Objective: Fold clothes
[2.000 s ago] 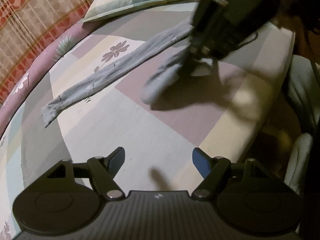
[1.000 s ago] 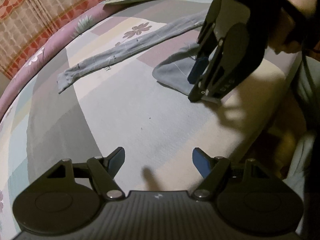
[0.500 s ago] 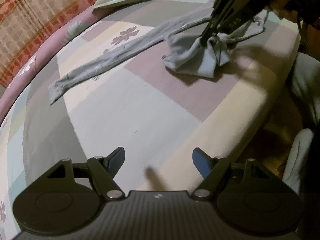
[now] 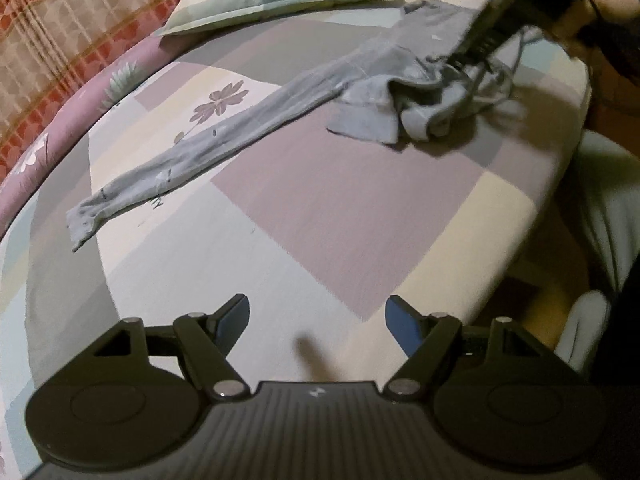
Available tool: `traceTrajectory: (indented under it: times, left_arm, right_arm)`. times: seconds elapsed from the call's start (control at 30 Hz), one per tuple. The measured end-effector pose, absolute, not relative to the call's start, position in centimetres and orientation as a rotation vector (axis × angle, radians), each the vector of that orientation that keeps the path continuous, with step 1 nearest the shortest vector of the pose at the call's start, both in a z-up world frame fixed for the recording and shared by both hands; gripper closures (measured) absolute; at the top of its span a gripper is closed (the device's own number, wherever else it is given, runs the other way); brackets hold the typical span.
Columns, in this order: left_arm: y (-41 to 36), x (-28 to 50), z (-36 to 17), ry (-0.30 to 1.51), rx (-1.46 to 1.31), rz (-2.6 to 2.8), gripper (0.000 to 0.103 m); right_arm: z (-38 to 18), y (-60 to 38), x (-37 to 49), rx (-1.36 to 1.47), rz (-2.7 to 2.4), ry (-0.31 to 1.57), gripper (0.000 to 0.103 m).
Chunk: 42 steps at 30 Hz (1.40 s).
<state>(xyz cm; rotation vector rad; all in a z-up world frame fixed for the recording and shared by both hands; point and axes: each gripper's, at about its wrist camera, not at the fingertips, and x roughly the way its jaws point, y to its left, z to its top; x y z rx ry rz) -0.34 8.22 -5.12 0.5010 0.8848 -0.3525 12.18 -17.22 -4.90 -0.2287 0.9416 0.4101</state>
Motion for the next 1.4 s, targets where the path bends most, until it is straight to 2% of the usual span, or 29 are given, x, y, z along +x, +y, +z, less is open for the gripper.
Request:
traceTrajectory:
  times: [0.07,0.13,0.2,0.37,0.47,0.73,1.1,1.3,1.4]
  left_arm:
    - [7.7,0.4,-5.1,0.879,0.474,-0.349,0.026]
    - [7.0,1.2,-5.1,0.862,0.456,-0.347,0.026]
    - [6.1,2.0,-5.3,0.836,0.448,-0.345,0.026]
    - [3.1,3.9,-6.6,0.761,0.489,-0.350,0.026]
    - [1.2,4.9,-7.6,0.724,0.539,-0.356,0.026]
    - [-1.7,8.1,-9.2,0.727,0.561,-0.385,0.026]
    - [5.0,10.5,-8.1,0.798,0.470,-0.143,0.026]
    - [7.0,8.9,-7.7,0.945,0.184,-0.305,0.022]
    - [5.9,8.1,-8.3,0.984,0.137,-0.371,0.021]
  right_arm:
    - [-4.8,-18.1,11.6,-0.199,0.414,0.930,0.077]
    - [-4.7,-18.6,11.1,-0.172,0.415,0.920,0.053]
    - [-4.9,-18.8,10.6,-0.154,0.412,0.906,0.044]
    - [-5.6,-19.5,9.9,-0.091,0.412,0.914,0.044]
    - [-5.7,-20.2,9.5,-0.041,0.413,0.907,0.040]
    - [-6.0,-21.6,9.2,0.011,0.413,0.904,0.036]
    - [-6.8,-22.3,9.5,0.042,0.404,0.918,0.034]
    - [-6.6,-21.9,9.4,0.036,0.410,0.912,0.034]
    - [-5.8,-21.4,9.2,0.002,0.412,0.890,0.034]
